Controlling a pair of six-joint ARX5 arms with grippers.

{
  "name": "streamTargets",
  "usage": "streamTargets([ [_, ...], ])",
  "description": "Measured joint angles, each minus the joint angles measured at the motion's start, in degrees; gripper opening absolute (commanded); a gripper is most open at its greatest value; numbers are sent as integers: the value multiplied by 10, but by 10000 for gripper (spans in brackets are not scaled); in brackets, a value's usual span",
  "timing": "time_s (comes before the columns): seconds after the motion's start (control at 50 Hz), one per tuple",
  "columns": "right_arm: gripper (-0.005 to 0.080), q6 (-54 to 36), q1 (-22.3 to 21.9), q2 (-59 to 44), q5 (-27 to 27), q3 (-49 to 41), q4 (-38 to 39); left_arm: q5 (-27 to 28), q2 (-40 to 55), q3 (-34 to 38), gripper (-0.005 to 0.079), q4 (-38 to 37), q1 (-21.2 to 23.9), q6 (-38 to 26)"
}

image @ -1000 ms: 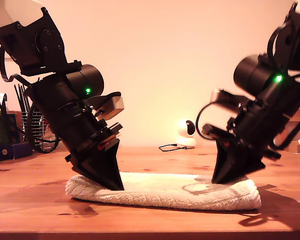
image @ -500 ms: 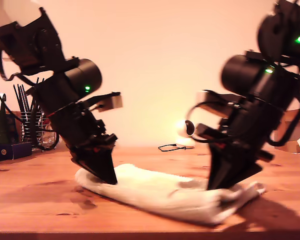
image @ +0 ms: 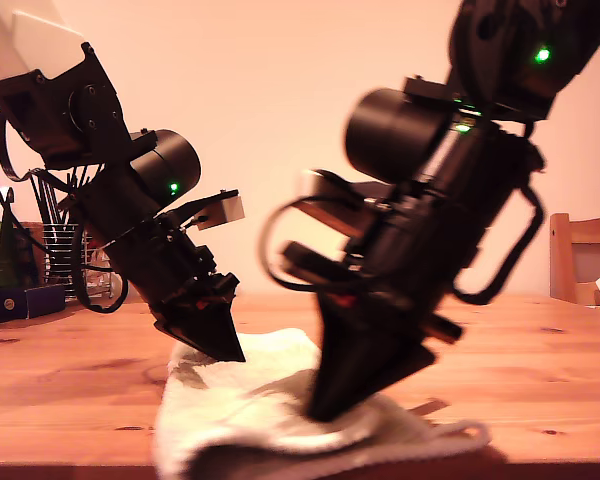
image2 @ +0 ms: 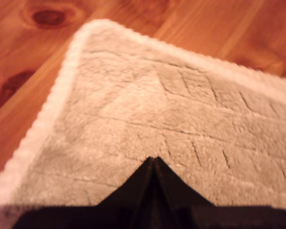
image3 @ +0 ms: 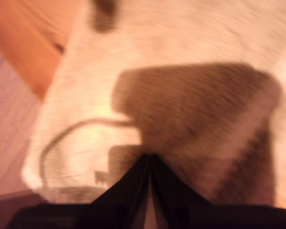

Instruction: Fold the tea towel in front of you. After folding it, place it to the left side.

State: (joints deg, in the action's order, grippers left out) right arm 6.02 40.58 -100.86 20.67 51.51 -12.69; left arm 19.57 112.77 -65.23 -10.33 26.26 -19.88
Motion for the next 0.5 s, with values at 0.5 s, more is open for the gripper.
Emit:
streamTargets([
  [0.5,150,-215,22,0,-33,20,-15,15,10,-14,-24,-6,1,0],
])
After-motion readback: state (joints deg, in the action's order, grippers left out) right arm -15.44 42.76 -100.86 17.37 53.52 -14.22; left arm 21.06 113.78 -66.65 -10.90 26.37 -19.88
